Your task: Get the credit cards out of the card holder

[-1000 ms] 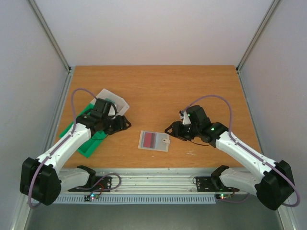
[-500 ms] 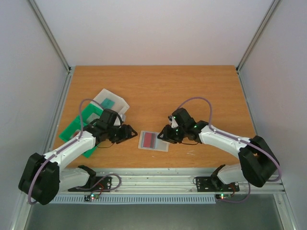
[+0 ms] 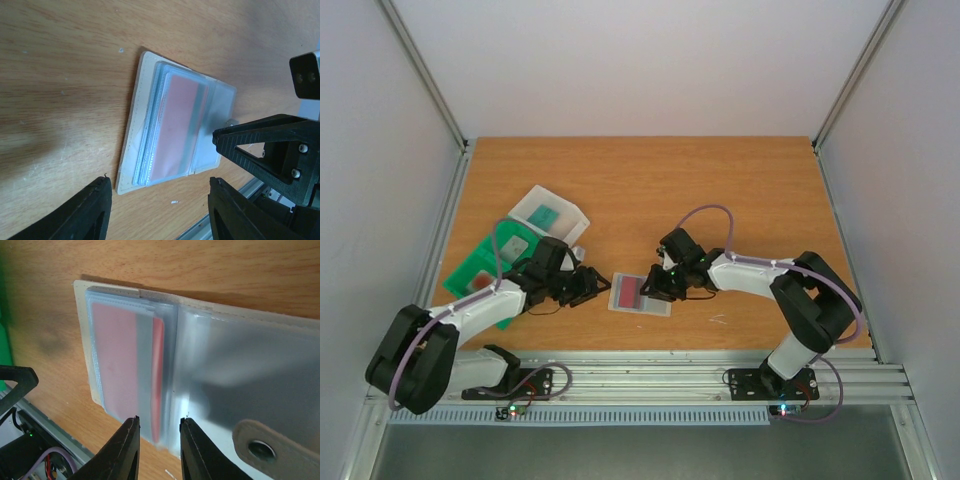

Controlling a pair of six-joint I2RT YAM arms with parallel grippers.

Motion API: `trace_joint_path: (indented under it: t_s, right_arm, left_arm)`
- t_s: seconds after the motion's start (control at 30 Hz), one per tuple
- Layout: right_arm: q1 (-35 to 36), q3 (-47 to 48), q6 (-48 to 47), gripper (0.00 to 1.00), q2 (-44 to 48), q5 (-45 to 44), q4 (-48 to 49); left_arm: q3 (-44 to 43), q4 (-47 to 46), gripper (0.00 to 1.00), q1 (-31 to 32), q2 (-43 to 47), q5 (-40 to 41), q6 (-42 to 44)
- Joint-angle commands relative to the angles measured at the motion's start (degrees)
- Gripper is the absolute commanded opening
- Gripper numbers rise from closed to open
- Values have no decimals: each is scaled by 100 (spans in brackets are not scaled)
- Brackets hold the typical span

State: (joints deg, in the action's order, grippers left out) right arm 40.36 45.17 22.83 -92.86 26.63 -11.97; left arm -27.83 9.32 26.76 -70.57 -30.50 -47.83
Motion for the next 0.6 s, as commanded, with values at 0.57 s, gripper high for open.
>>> trace_joint_path:
  t_s: [0.57]
  right_arm:
    - [191,64,-378,1,-498,-33,327]
  left_arm:
    - [382,-1495,52,31,-259,-507,-557]
